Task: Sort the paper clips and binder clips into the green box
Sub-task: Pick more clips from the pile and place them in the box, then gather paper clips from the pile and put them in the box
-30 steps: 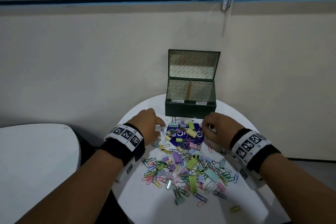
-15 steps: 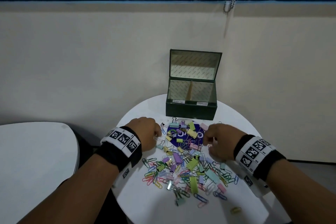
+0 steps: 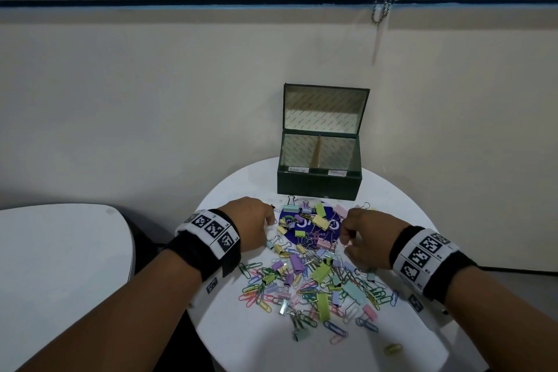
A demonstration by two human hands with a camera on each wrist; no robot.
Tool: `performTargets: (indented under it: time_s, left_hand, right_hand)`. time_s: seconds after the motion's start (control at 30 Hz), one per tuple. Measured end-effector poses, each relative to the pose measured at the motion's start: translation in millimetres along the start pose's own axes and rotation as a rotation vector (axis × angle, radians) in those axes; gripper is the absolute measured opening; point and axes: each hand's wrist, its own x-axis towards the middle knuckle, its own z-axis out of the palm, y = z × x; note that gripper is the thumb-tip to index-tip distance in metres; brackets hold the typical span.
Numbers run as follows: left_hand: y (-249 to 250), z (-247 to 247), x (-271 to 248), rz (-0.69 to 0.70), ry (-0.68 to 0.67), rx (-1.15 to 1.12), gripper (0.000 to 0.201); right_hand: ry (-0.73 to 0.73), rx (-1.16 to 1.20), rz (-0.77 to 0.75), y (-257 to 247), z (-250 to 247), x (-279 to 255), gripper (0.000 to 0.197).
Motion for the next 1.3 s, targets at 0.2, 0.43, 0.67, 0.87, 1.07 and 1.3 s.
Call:
performTargets:
  time_s: [0.2,0.43,0.67,0.87,1.07,1.3]
  left_hand:
    - [-1,-4,-1,0.047,0.157,0.020,0.030]
    - [-1,-10,0,0.050,0.177,-0.116,0.036]
    - [1,-12,1,0.025,0.161,-0.138,0.018]
    - [2,-10,0,0.037,0.097,-0.135,0.015]
    - [-3,-5,4,0.065,0.045,-0.061,0.042]
    - [-6,-2,10,-0.016,0.093,-0.042,0.030]
  right_hand:
    - [0.034,-0.012,-0.041,0,4,1,0.015]
    - [0.197,0.109,-0.113,-21,-17,24,0.010]
    - [-0.031,-0.176,-0.105,-56,-27,74,0.027]
    - [-0.083,-0.069,0.026,-55,-30,80,0.008]
    - [-0.096,0.006,0.057,-46,-30,74,0.011]
    - [-0.077,0.177,0.035,-36,-37,67,0.014]
